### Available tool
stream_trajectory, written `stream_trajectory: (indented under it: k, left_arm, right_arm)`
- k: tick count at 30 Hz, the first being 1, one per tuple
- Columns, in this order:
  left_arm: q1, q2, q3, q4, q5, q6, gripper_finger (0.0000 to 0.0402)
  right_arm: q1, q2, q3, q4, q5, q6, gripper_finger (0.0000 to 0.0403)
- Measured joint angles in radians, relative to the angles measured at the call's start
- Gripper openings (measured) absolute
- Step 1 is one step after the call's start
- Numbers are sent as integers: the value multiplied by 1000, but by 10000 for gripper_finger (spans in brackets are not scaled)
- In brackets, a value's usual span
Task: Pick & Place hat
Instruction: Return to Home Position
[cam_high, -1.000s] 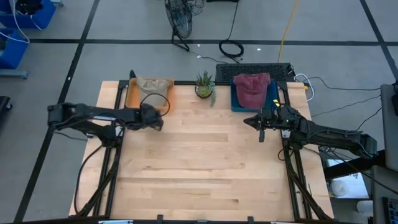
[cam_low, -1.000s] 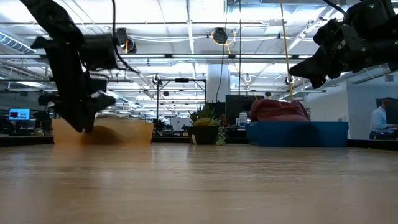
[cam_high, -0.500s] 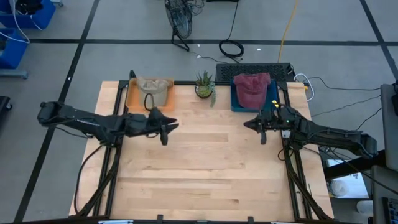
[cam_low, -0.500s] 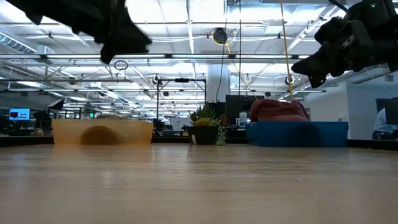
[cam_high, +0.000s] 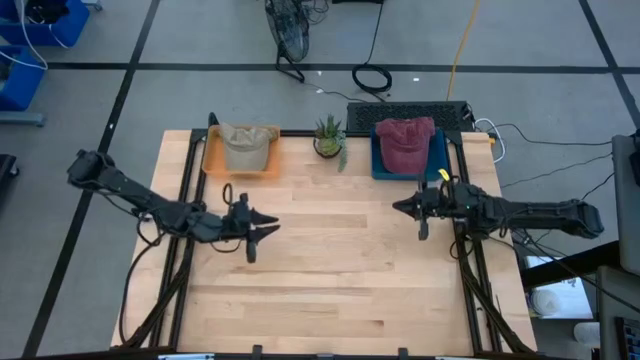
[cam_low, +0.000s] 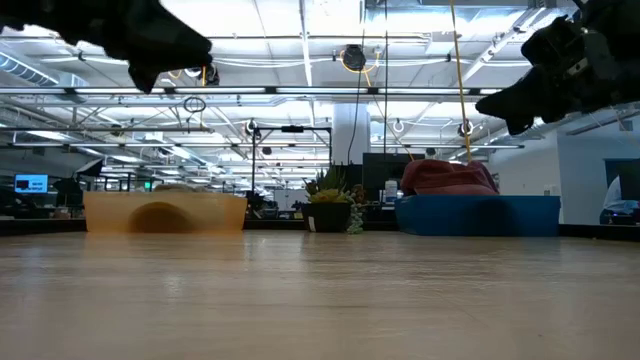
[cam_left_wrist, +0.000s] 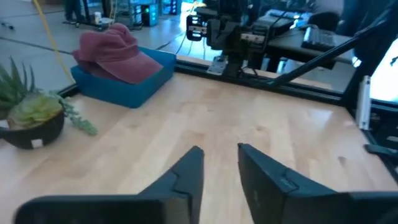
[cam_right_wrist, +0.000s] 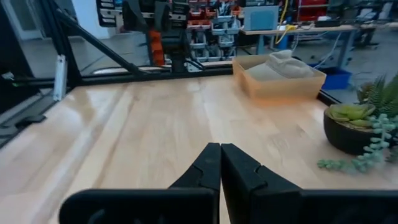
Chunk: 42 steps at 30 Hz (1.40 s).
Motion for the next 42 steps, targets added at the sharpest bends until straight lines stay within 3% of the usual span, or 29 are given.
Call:
stream_trajectory:
  k: [6, 8, 13, 20, 26, 31, 42]
  left_arm:
    - [-41, -103, -144, 151, -3, 4, 19]
    - [-43, -176, -187, 163, -2, 17, 7]
    - [-25, -387, -291, 147, 23, 53, 11]
    - [75, -612, -384, 113, 152, 110, 8]
    - [189, -681, -407, 0, 287, 88, 7]
    - [258, -717, -408, -80, 321, 68, 3]
    - [353, -792, -408, -148, 428, 61, 10]
  right_arm:
    - [129, -47, -24, 32, 157, -42, 0]
    - [157, -72, -24, 37, 182, -49, 0]
    - [199, -151, -24, 0, 185, -71, 0]
    - [212, -266, -24, -106, 182, -70, 0]
    - [212, -360, -24, -219, 159, -47, 0]
    - [214, -384, -25, -252, 75, -36, 0]
    - [262, -383, -91, -136, 72, -46, 0]
